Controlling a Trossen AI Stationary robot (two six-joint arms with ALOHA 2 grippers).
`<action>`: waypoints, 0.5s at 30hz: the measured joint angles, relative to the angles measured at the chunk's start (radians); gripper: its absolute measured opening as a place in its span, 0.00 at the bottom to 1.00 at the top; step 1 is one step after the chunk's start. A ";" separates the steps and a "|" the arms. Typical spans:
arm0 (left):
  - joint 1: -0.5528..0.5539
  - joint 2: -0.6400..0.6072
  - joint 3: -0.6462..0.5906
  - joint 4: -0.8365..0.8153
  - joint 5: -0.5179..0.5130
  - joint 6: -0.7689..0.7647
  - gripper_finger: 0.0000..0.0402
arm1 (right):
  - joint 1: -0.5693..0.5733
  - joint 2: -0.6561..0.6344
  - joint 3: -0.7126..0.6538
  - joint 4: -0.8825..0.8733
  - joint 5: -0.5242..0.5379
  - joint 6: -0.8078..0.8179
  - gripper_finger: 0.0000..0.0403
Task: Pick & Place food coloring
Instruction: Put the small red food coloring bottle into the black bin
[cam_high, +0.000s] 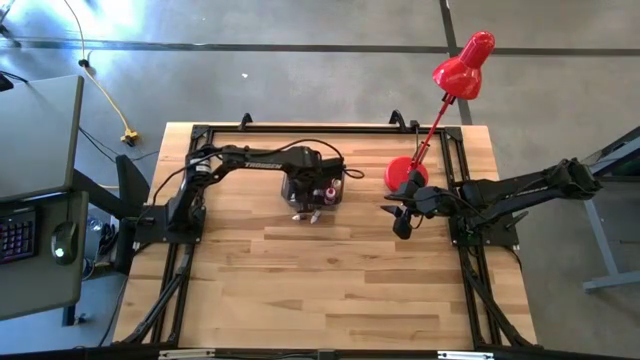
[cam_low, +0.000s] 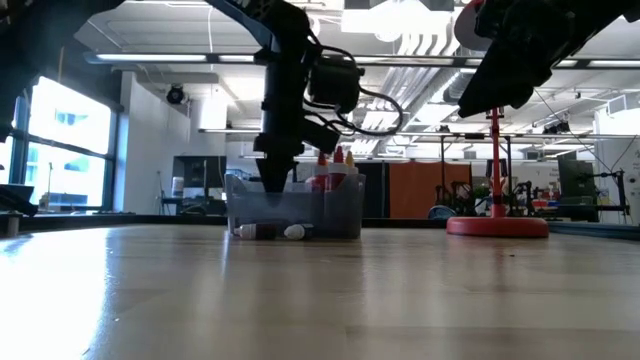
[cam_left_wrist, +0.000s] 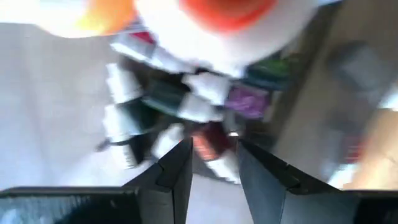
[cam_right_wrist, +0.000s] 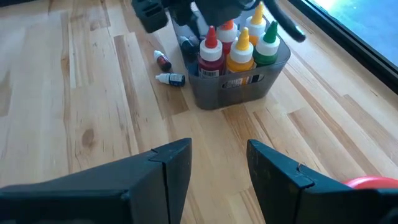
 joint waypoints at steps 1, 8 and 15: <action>-0.002 0.000 0.000 -0.001 0.023 -0.007 0.30 | 0.000 0.000 0.000 0.000 0.000 0.000 0.37; -0.044 -0.007 0.000 -0.050 0.060 -0.019 0.30 | 0.000 0.000 0.000 0.000 0.000 0.000 0.37; -0.092 -0.021 0.071 -0.173 0.027 -0.073 0.30 | 0.000 0.000 0.000 0.000 0.000 0.000 0.37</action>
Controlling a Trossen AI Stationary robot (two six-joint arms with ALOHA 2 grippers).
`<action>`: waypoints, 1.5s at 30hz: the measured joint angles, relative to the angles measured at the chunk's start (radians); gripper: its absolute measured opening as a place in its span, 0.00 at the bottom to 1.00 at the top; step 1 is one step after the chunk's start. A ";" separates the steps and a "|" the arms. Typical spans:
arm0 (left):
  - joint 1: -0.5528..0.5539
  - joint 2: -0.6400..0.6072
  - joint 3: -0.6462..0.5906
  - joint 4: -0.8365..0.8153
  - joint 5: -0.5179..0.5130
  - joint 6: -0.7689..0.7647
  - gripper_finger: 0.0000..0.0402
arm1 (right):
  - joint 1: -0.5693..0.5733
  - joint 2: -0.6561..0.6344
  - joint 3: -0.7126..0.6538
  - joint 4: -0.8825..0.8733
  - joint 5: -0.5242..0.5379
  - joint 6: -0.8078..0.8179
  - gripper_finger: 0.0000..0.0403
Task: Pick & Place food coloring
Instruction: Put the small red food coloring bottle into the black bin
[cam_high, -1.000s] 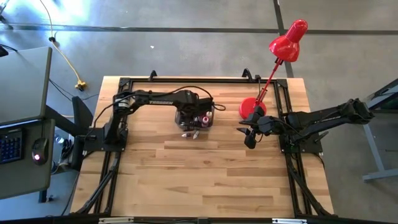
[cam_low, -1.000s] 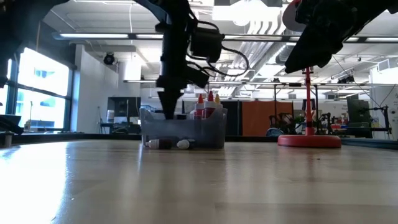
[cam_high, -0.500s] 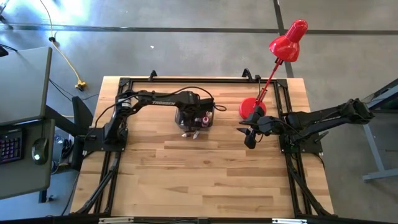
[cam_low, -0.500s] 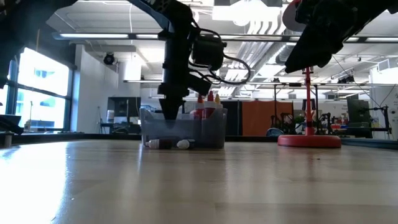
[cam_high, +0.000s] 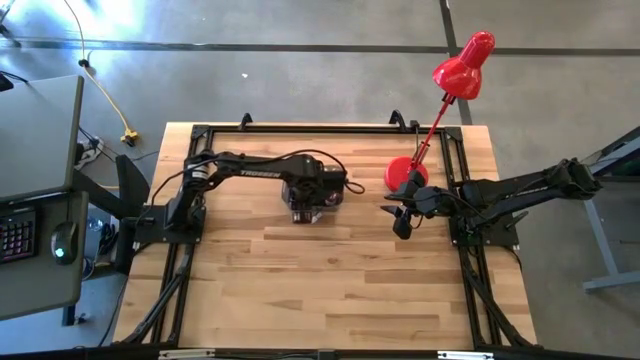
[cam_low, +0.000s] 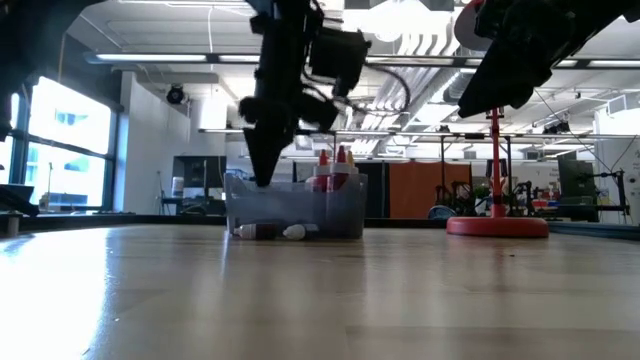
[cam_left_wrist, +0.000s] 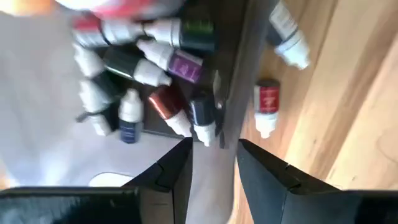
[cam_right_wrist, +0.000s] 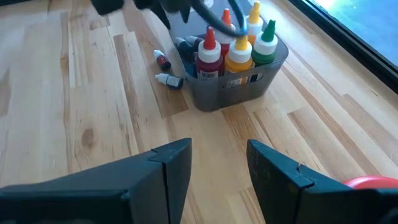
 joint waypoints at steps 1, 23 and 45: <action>-0.009 -0.002 0.020 -0.013 -0.010 -0.009 0.30 | 0.000 0.000 0.000 0.000 0.000 0.000 0.37; -0.264 -0.002 -0.162 0.013 -0.070 -0.339 0.30 | 0.000 0.000 0.000 -0.001 0.000 0.003 0.37; -0.200 -0.001 -0.300 0.273 -0.209 -0.354 0.15 | 0.000 0.000 0.000 0.000 0.014 0.004 0.37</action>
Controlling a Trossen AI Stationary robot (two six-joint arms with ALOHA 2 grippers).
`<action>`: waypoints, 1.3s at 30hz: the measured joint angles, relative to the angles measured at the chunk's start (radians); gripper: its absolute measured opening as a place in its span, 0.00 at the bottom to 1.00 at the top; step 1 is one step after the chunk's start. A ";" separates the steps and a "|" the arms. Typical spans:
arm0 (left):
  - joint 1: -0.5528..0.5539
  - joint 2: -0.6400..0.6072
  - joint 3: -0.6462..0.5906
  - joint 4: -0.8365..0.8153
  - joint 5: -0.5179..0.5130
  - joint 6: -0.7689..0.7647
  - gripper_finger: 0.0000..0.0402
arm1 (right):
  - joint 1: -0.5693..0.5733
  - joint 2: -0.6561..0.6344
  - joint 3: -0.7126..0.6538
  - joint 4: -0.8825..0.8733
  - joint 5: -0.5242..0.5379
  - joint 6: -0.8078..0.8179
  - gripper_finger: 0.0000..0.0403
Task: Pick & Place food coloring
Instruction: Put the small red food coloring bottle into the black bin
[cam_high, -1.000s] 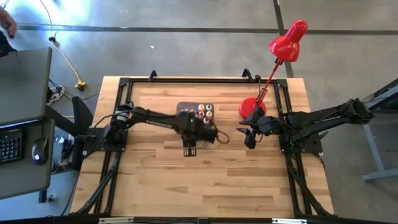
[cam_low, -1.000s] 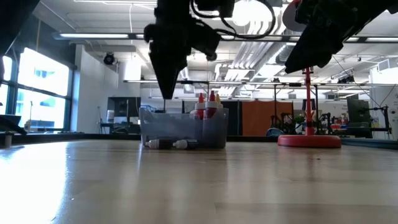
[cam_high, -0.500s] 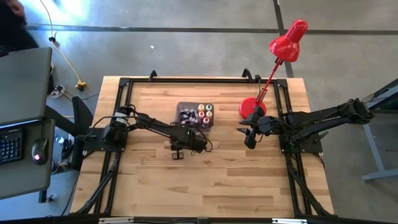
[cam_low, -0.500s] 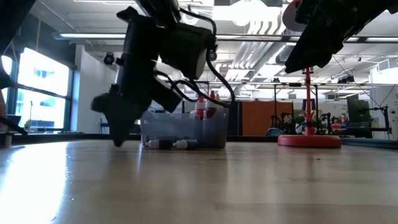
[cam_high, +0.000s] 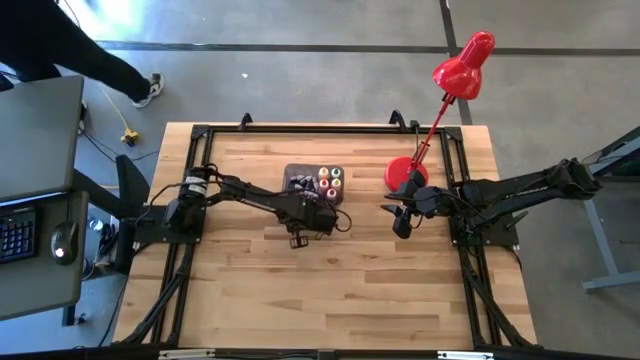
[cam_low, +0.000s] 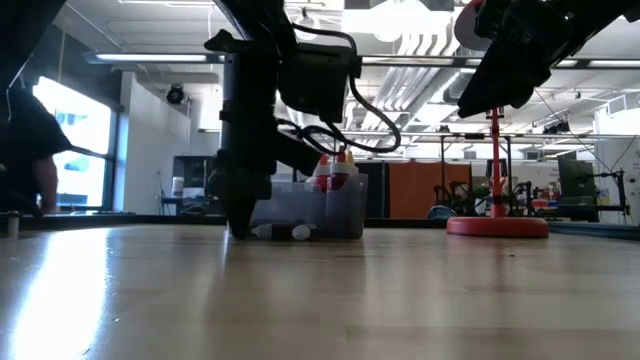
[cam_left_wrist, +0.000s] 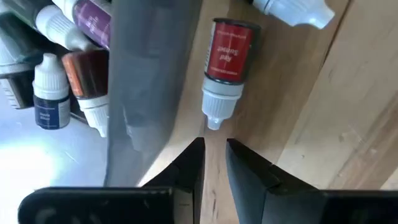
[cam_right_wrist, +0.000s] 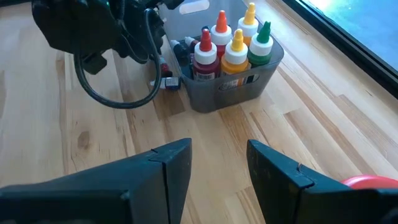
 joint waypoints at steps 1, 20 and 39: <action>0.003 0.000 0.000 -0.001 0.004 -0.001 0.15 | 0.000 0.000 0.000 0.000 0.000 0.000 0.37; -0.009 0.000 0.102 0.035 0.033 -0.038 0.15 | 0.000 0.000 0.000 0.000 0.000 0.000 0.37; -0.010 0.000 0.102 0.078 0.047 0.019 0.43 | 0.000 0.000 0.000 0.000 -0.019 0.000 0.37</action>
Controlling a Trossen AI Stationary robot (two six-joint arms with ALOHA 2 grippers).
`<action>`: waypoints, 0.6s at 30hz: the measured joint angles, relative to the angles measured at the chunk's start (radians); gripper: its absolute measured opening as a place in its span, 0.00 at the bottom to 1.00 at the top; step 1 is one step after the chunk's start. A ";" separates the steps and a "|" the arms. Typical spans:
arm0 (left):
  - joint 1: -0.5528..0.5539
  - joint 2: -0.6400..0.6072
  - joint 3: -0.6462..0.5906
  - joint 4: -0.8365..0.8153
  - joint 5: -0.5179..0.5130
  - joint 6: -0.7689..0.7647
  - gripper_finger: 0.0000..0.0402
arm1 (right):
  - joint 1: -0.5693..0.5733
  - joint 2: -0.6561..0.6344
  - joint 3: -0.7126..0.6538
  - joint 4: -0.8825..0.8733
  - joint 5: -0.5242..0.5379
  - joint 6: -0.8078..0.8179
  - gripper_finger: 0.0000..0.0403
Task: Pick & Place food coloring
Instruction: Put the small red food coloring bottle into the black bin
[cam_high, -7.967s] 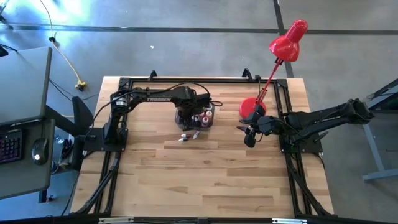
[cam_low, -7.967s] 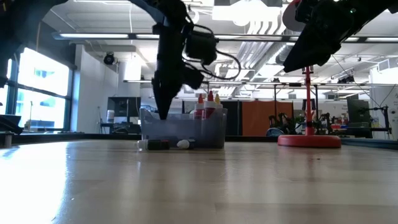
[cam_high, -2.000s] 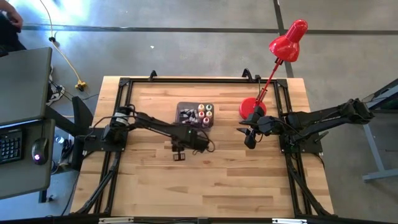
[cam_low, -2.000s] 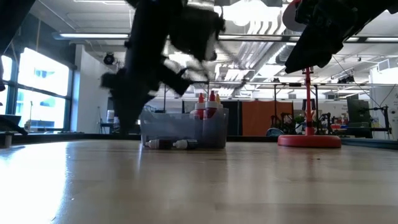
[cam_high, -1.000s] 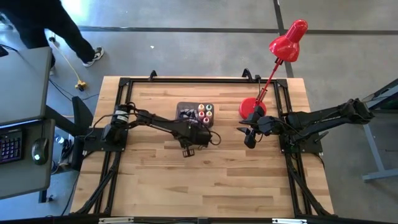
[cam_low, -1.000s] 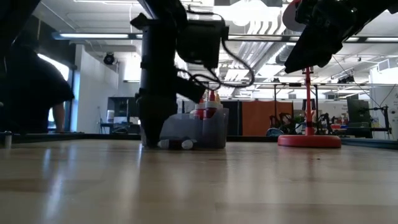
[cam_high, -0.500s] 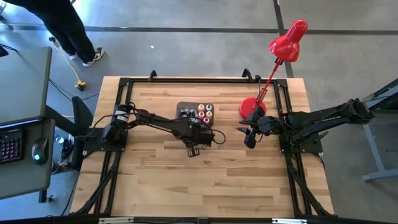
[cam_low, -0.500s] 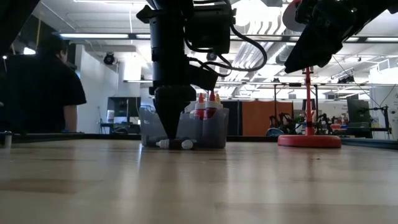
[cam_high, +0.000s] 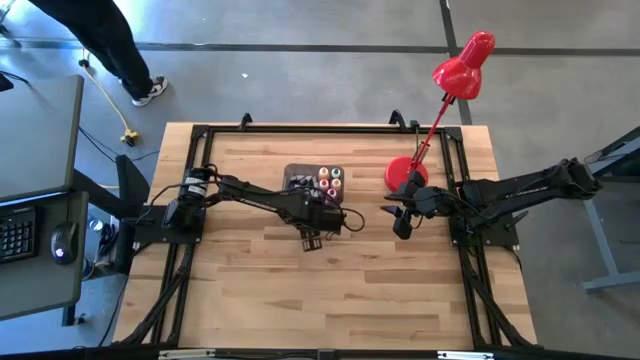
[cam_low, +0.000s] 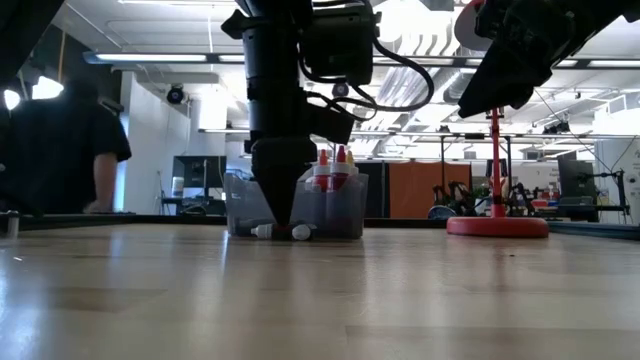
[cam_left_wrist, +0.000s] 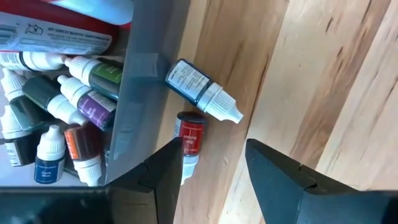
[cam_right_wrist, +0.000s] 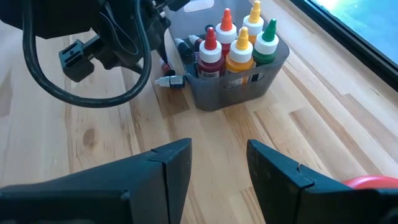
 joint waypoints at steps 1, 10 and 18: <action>0.001 0.000 0.000 0.003 -0.001 0.000 0.43 | 0.000 0.000 0.000 0.000 0.000 0.000 0.37; 0.048 0.001 -0.038 0.070 0.018 0.001 0.43 | 0.000 0.000 0.000 0.000 0.000 0.000 0.37; 0.065 -0.004 -0.099 0.106 0.034 0.019 0.43 | 0.000 0.000 0.000 0.000 0.000 0.000 0.37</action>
